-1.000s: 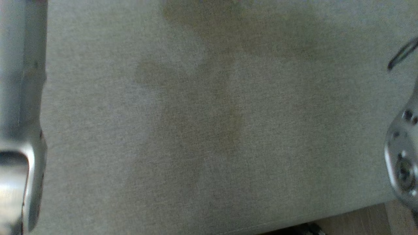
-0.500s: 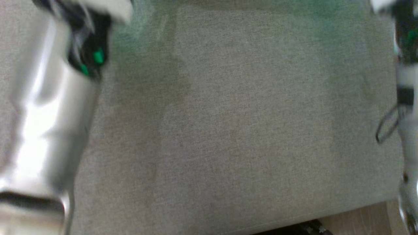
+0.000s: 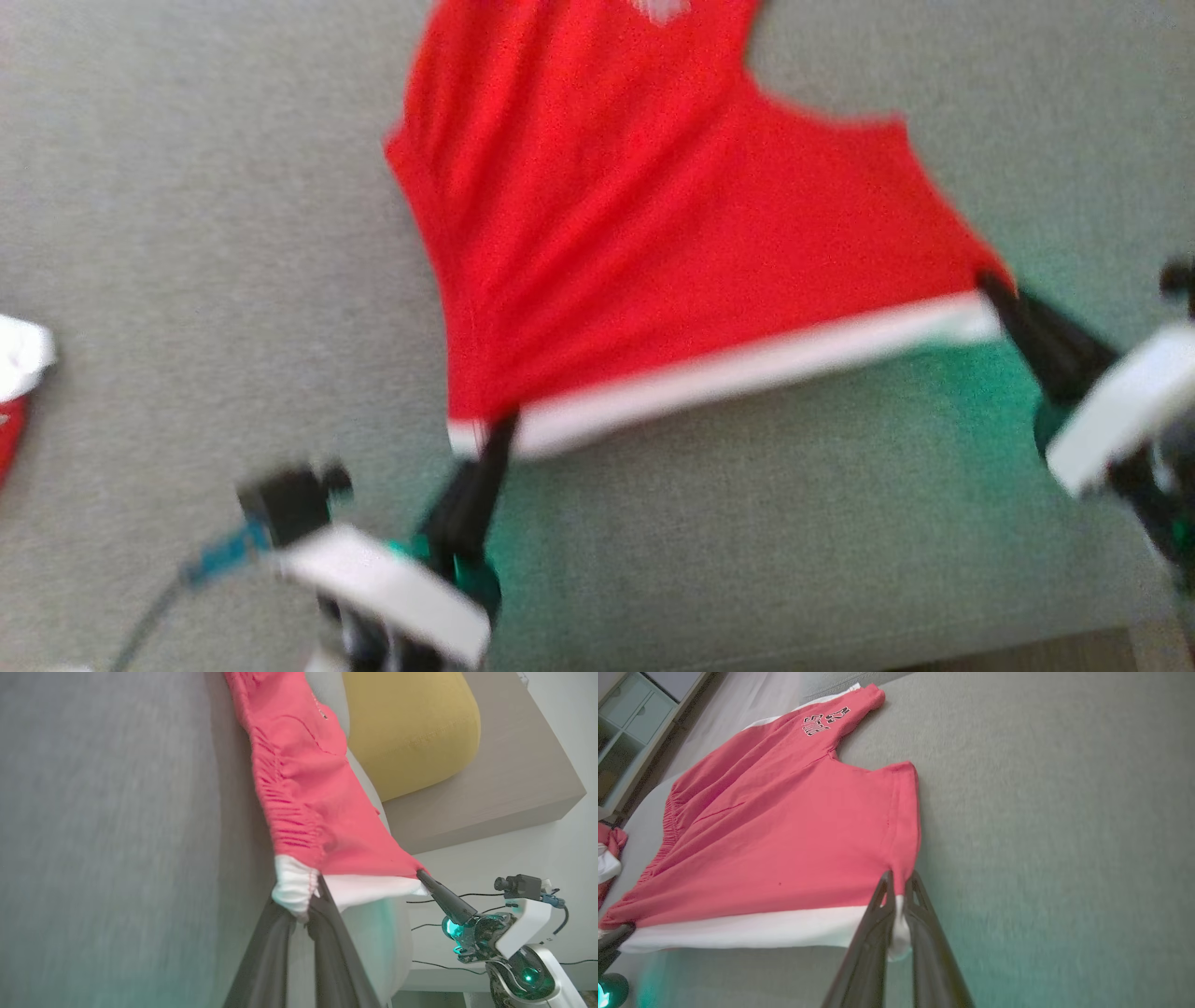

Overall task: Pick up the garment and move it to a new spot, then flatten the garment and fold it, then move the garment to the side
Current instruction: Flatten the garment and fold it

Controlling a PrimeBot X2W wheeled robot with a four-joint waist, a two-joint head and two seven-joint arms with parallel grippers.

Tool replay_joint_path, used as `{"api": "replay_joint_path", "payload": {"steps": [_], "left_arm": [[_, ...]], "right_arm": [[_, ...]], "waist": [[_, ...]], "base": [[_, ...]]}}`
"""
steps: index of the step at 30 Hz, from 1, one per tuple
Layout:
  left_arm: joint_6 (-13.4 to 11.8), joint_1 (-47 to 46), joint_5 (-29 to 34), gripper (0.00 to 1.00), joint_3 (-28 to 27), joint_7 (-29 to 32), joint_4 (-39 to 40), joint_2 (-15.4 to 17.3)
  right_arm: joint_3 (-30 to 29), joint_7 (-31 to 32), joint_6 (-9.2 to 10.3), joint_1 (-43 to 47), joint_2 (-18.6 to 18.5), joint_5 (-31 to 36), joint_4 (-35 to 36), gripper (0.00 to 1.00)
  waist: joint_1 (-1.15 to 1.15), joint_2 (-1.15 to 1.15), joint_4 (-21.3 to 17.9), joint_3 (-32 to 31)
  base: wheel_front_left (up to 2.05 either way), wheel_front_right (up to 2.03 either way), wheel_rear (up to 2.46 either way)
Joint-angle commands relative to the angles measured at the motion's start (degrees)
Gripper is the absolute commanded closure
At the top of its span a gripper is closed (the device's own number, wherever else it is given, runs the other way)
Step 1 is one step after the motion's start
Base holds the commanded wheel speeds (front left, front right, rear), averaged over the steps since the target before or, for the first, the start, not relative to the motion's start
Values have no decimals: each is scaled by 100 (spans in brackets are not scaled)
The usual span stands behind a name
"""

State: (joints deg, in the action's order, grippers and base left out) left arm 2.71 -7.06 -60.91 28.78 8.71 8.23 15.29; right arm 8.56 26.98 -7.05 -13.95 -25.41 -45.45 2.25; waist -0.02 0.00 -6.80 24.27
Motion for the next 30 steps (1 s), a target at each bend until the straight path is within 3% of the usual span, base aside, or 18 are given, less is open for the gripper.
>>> {"api": "replay_joint_path", "payload": {"steps": [1, 8, 12, 17, 18, 23, 30], "left_arm": [[-75, 318, -79, 100, -93, -148, 309, 45], [-250, 1676, -217, 100, 159, -524, 1020, -56], [-278, 1830, -439, 100, 171, -463, 1349, -89], [-424, 1247, -1030, 100, 78, -84, 1642, -402], [-620, 857, -1246, 100, -38, 93, 1696, -546], [-1156, -303, -1624, 100, -252, 533, 1564, -878], [-1773, -1502, -2064, 100, -379, 515, 703, -1185]], "right_arm": [[-123, 77, -44, 462, -205, 2, 396, 100], [-1078, 511, -44, 2686, -54, 86, 1823, 100], [-1587, 784, -44, 2898, 112, 158, 2500, 100], [-1589, 1303, -44, 1678, 221, 219, 2416, 100], [-1482, 1576, -44, 1002, 234, 229, 2161, 100], [-1221, 2231, -44, -591, 219, 189, 1302, 100], [-815, 2520, -44, -2092, 229, 479, -20, 100]], "waist": [[2, 0, 218, -385], [2, 0, 427, -750], [2, 0, 510, -663], [2, 0, 780, -328], [2, 0, 958, -175], [2, 0, 1381, 190], [2, 0, 1696, 380]], "base": [[0, 0, 0], [0, 0, 0], [0, 0, 0], [0, 0, 0], [0, 0, 0], [0, 0, 0], [0, 0, 0]]}}
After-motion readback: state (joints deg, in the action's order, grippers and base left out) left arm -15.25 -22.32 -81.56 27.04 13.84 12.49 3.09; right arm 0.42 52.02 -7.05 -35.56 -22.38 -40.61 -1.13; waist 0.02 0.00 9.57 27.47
